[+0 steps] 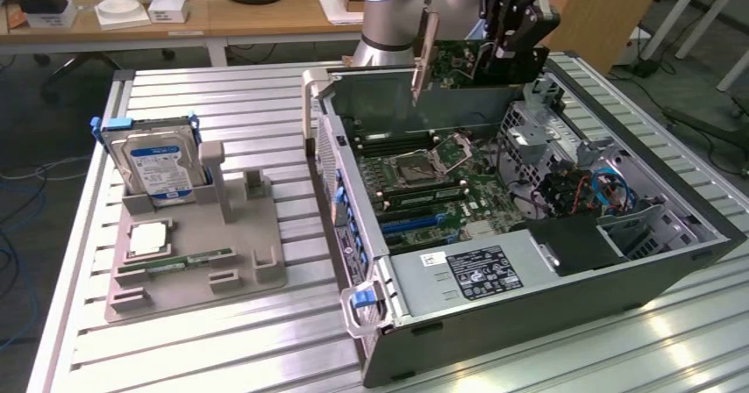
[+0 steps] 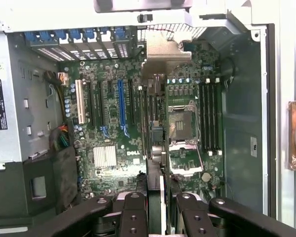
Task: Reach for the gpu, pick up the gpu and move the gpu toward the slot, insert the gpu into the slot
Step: 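Insert the gpu into the slot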
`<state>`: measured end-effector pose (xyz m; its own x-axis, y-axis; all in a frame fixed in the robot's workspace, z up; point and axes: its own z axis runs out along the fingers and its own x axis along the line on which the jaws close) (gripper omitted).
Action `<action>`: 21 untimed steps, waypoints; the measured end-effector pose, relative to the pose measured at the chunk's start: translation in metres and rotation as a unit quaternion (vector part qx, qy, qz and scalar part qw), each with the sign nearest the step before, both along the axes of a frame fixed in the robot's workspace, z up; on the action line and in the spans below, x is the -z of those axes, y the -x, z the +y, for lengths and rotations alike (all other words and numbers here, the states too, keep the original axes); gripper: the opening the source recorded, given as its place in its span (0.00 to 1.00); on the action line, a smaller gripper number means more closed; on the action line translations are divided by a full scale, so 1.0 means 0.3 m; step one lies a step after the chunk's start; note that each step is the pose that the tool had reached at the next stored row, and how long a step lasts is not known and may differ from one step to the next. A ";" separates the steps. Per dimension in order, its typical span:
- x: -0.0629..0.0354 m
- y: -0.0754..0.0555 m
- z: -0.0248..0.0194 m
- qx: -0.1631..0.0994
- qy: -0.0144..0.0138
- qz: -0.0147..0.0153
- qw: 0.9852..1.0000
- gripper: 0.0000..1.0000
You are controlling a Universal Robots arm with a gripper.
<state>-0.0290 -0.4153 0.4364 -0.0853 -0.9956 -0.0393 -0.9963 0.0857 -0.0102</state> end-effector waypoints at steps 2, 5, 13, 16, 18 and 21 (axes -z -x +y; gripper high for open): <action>0.006 0.000 0.001 0.001 0.000 0.000 1.000 0.27; 0.013 0.000 0.001 0.008 0.000 0.000 1.000 0.27; 0.016 -0.002 0.000 0.008 0.001 0.000 1.000 0.27; 0.018 0.007 0.000 0.008 0.001 0.000 1.000 0.27; 0.026 0.010 0.000 0.010 0.001 -0.001 1.000 0.27; 0.044 0.011 -0.002 0.022 0.001 -0.002 1.000 0.27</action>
<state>-0.0324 -0.4159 0.4232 -0.1291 -0.9909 -0.0384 -0.9914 0.1297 -0.0145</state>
